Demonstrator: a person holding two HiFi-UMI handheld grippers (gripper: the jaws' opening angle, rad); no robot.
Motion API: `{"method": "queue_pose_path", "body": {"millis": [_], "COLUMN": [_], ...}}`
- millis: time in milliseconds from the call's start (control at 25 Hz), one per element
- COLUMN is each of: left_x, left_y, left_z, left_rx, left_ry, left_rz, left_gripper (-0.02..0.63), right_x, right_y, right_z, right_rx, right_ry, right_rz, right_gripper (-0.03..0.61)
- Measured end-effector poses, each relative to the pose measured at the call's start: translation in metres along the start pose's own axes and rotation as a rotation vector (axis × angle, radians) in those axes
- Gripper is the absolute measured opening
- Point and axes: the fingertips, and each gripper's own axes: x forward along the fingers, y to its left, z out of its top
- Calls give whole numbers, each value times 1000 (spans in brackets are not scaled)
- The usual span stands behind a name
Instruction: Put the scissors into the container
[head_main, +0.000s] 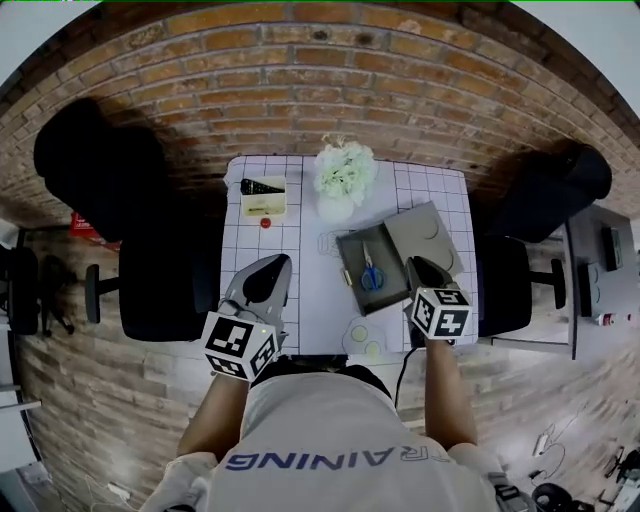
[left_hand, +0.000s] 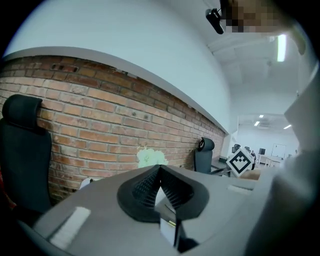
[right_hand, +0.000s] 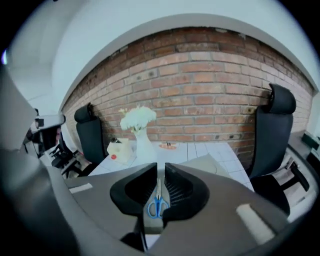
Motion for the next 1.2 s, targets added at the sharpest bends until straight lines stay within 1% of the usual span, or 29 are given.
{"method": "queue_pose_path", "body": {"millis": [200,240,280,320,360,440,520,640,800,1000,1200], "left_x": [14,17,20,22,25,32,37,34,31,25,22], "left_y": [-22,-26,-30,-35,-41,-52,-63,-77,-87,-82,-75], "left_z": [29,35,41,47,53,65,71,73,76,77,74], "left_rx": [63,75,85,92,97,107,119,124,127,129,126], "left_ry": [-57,-67,-77,-87,-98,-122,-135,-140,-149,-146,-123], "left_rz": [-78,-92,-105,-120,-136,-175,-210,-233,-236,-220,-200], "left_gripper": [-2,-2,-2,-2,-2,-2,-2,-2,-2,-2,-2], "right_x": [-74,-89,-104,-118,-132,-155,-173,-189,-194,-189,-180], "right_y": [-11,-13,-16,-17,-19,-20,-20,-20,-21,-12,1], "right_z": [58,68,76,83,90,101,108,108,106,109,112], "right_rx": [22,24,26,30,33,30,15,-2,1,-20,-41], "right_ry": [-250,-299,-346,-390,-433,-515,-571,-592,-594,-590,-583], "right_rz": [-29,-40,-50,-59,-66,-85,-113,-141,-142,-127,-97], "right_gripper": [63,59,39,19,14,12,12,15,15,15,15]}}
